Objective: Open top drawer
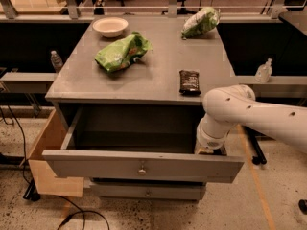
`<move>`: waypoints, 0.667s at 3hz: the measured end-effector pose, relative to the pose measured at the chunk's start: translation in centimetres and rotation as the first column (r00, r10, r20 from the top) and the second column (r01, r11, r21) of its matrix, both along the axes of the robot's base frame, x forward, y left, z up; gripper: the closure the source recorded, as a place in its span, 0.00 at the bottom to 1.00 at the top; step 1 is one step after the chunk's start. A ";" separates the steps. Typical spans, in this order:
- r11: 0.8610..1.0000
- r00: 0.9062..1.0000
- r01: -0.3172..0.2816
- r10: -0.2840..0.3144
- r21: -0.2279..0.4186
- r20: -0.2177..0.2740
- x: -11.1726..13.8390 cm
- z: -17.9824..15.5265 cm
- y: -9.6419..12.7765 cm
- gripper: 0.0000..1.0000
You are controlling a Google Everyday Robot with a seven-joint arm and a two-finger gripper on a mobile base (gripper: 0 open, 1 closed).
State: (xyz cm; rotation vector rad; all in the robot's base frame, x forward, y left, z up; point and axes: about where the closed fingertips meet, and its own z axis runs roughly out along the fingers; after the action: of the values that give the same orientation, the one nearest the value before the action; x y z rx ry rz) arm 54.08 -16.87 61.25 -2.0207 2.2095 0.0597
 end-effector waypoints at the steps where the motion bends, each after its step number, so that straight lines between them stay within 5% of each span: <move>1: 1.000 1.000 0.008 -0.008 0.001 0.018 -0.5 0.2 -0.2 1.00; 2: 1.000 0.999 0.006 -0.006 -0.008 0.044 -1.3 1.4 0.0 1.00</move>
Offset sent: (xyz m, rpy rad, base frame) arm -0.0220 0.0021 0.0337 -0.0218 -0.0857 -0.0045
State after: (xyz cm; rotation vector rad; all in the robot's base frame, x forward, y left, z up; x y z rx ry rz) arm 52.78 -16.87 62.67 -1.9997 2.1929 0.0046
